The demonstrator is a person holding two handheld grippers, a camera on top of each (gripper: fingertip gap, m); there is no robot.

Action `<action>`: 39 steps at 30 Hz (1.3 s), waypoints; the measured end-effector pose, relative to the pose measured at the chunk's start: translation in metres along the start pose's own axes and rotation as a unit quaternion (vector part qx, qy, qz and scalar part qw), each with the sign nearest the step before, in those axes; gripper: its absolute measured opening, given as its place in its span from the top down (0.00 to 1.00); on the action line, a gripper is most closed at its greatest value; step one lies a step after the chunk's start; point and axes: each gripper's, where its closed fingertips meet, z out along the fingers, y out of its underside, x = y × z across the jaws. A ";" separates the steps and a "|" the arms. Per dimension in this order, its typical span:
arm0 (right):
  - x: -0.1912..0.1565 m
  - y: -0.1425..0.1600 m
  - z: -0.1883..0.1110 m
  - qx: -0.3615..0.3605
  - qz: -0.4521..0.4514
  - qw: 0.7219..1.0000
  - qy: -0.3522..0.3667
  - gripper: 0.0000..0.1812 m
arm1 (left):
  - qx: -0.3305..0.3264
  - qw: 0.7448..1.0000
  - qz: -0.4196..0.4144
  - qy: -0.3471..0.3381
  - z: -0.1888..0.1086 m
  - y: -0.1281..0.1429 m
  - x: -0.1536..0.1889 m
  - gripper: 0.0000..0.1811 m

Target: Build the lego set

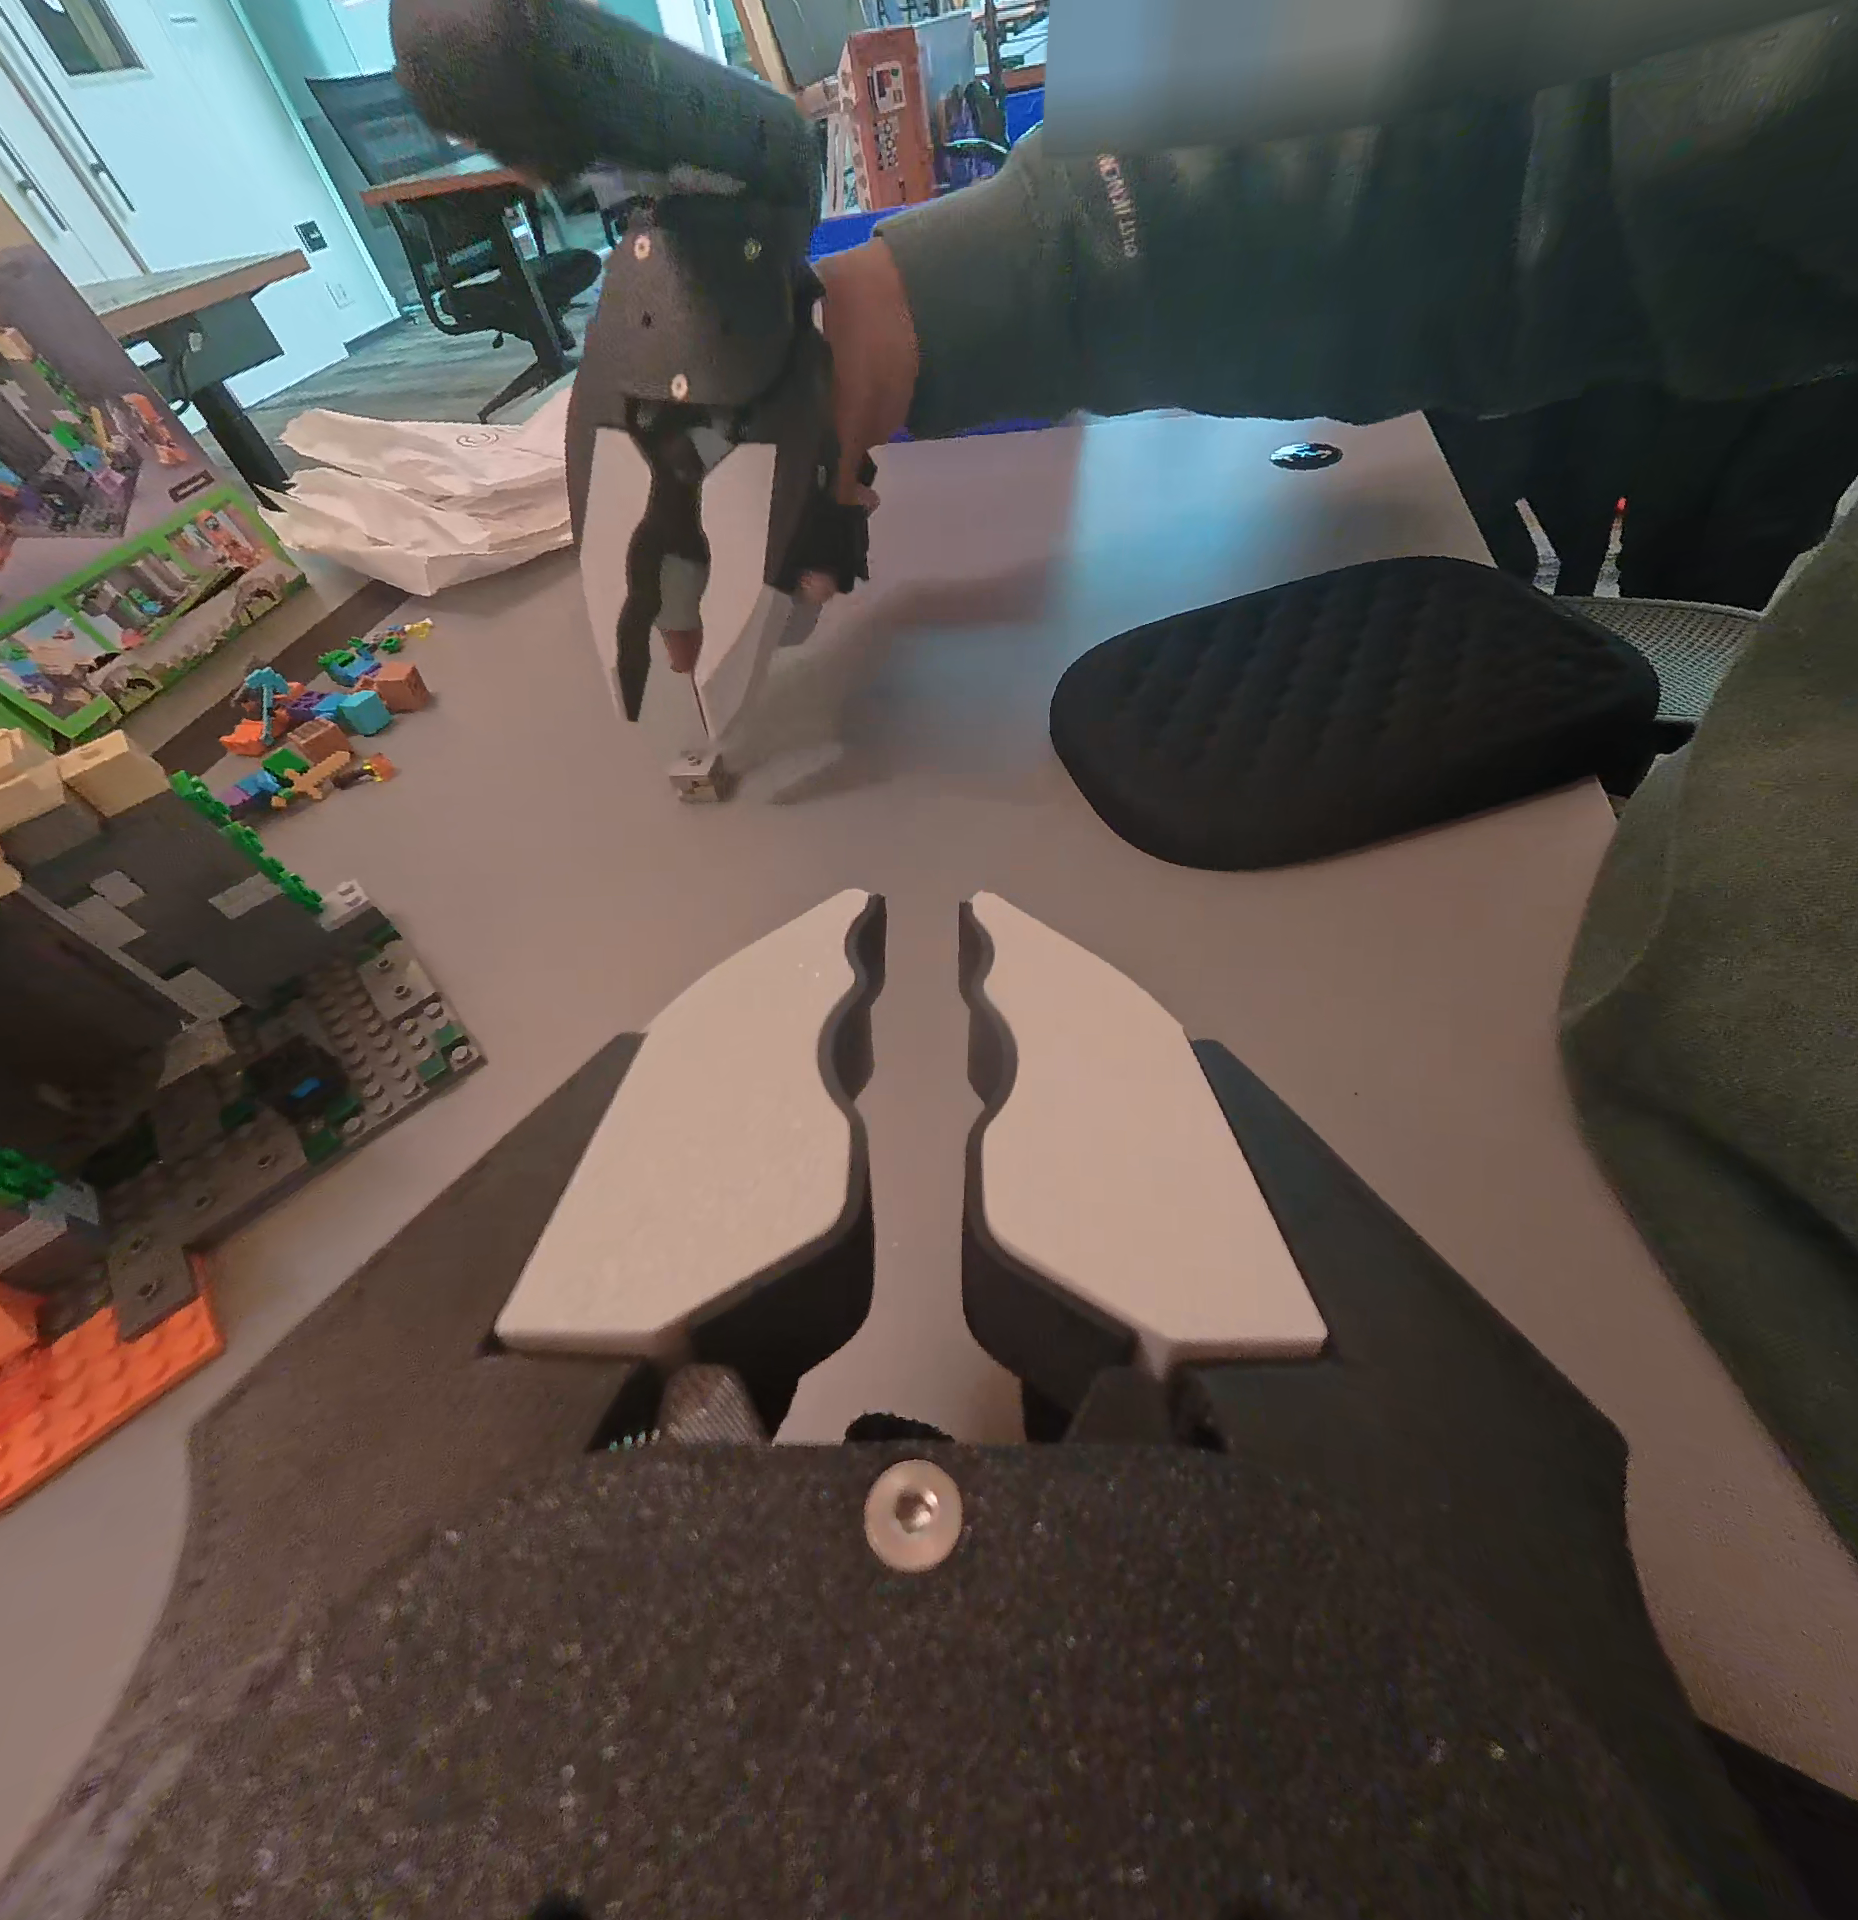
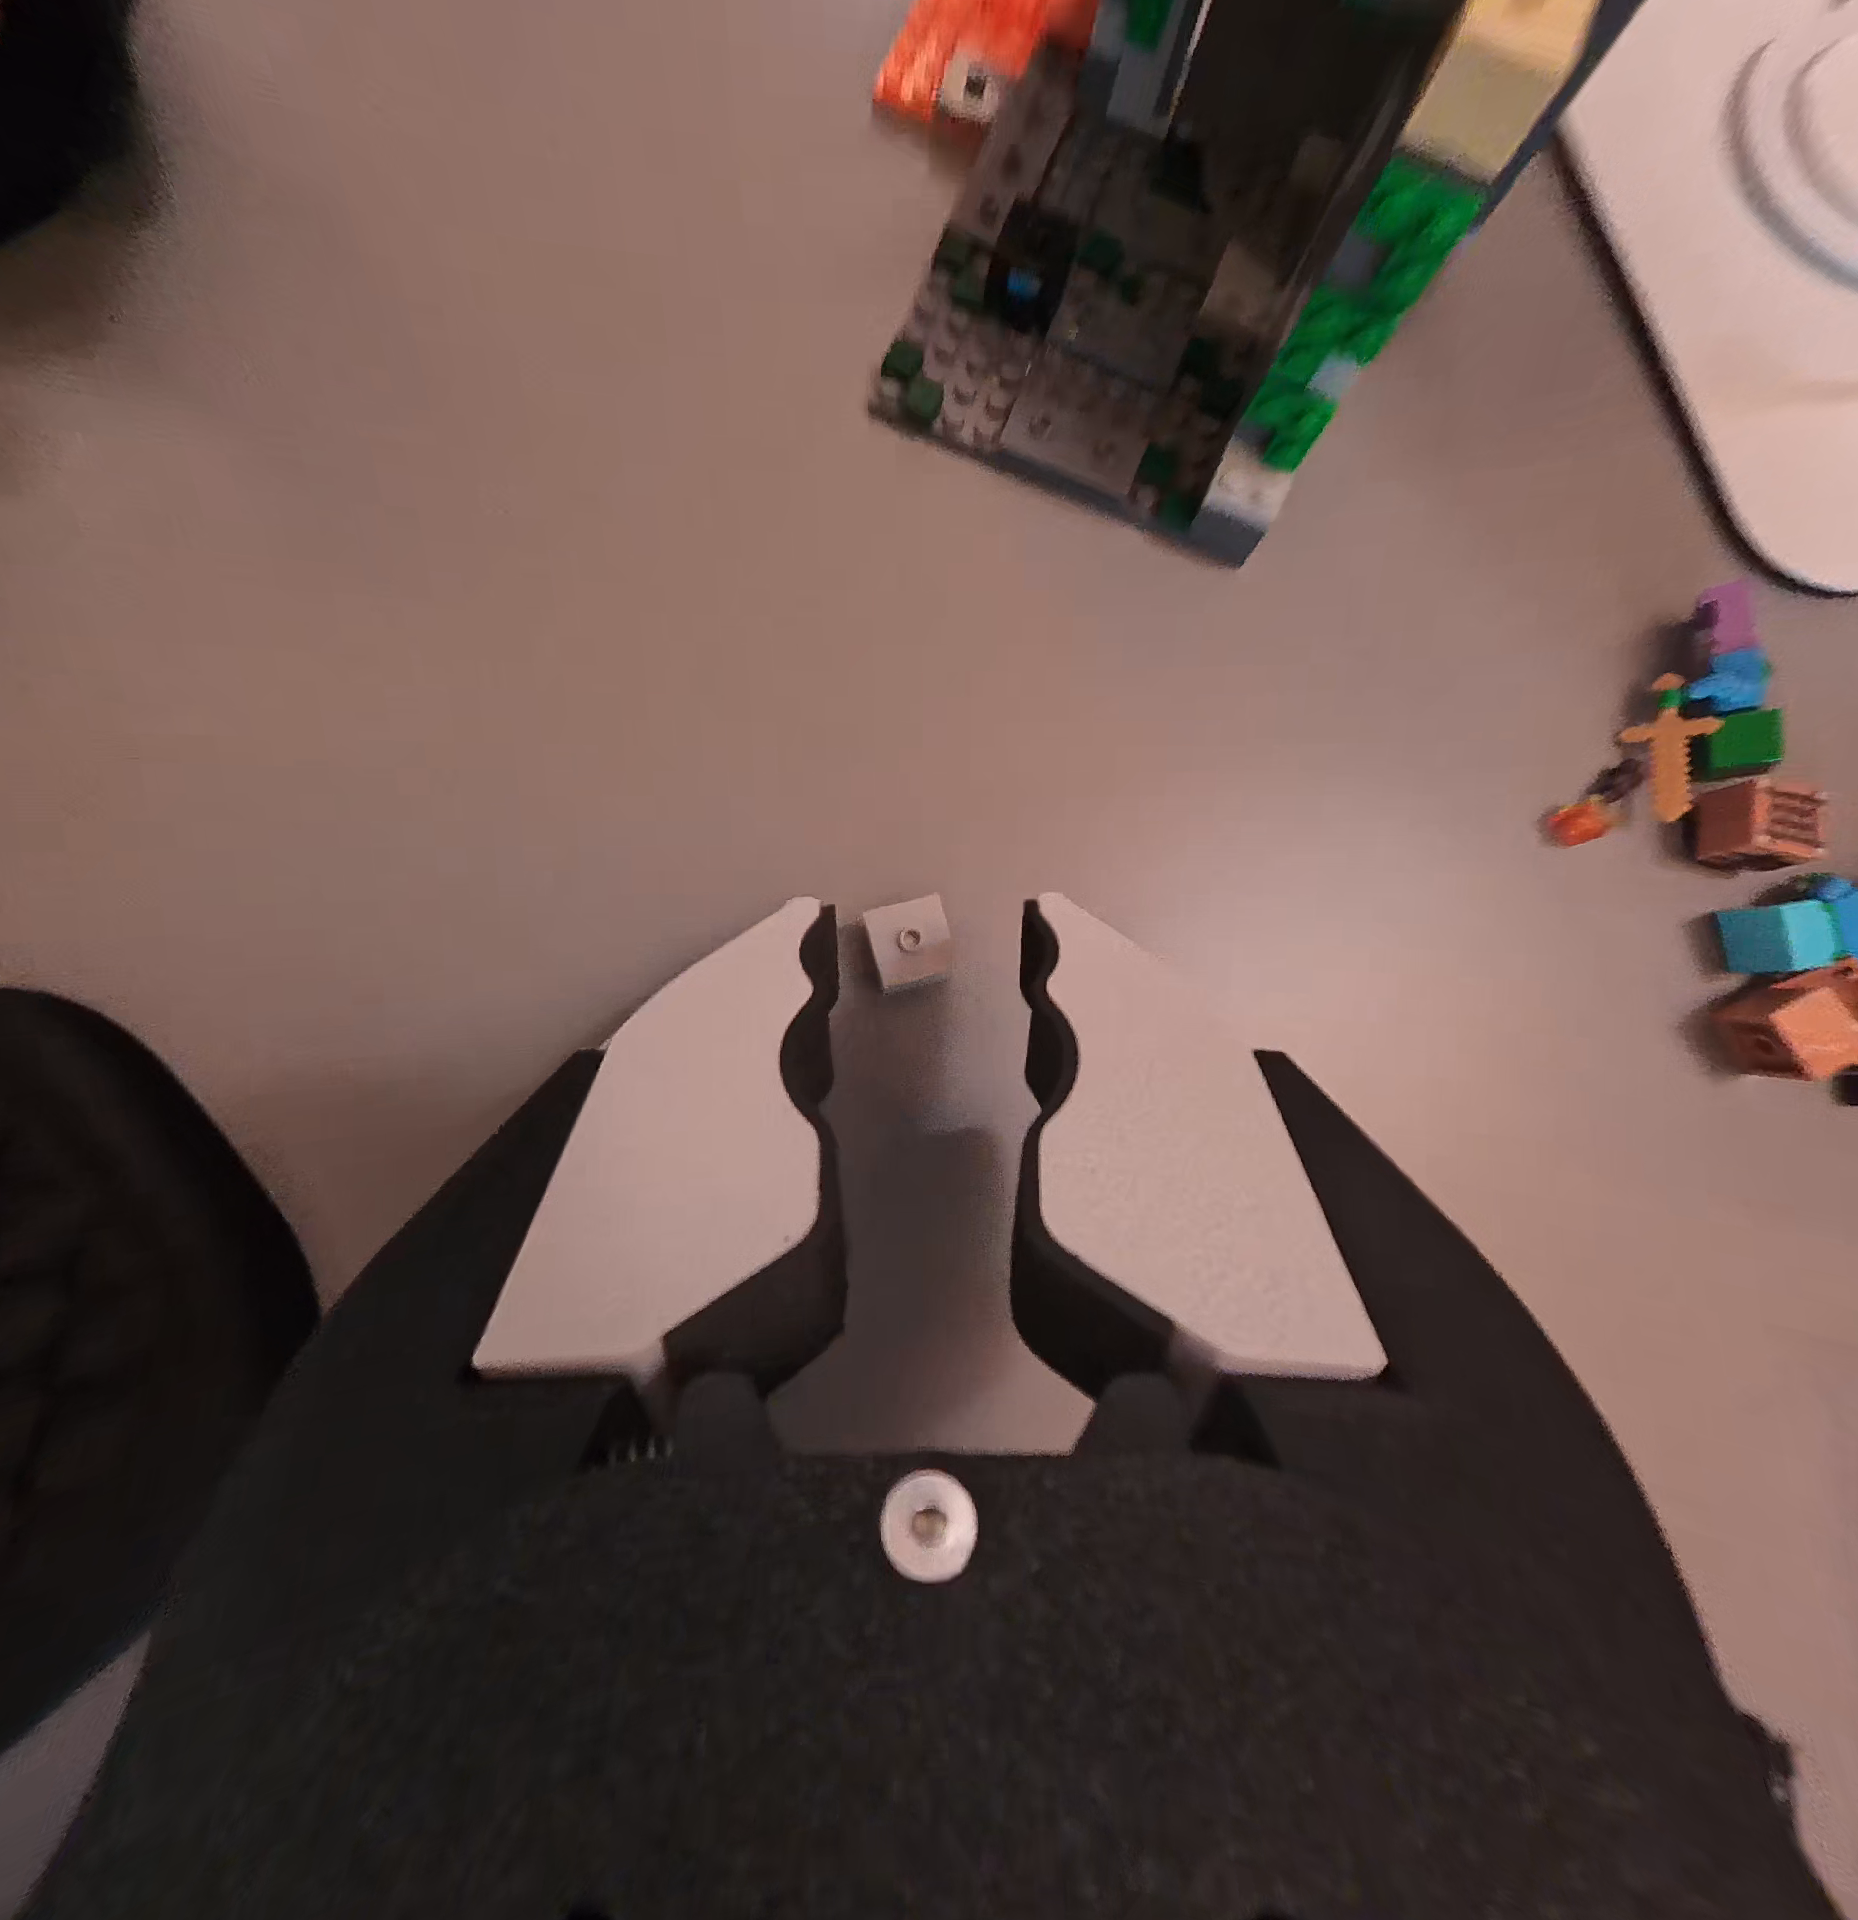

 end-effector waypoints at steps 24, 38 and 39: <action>0.200 -0.116 -0.101 0.168 -0.132 0.892 0.398 0.99 | 0.080 0.932 -0.085 -0.342 -0.058 -0.051 -0.152 1.00; 0.260 -0.113 -0.060 0.085 -0.193 0.899 0.384 0.92 | 0.066 0.921 -0.131 -0.360 -0.052 -0.020 -0.175 1.00; 0.261 -0.113 -0.059 0.083 -0.195 0.899 0.384 0.92 | 0.066 0.921 -0.133 -0.359 -0.051 -0.018 -0.175 1.00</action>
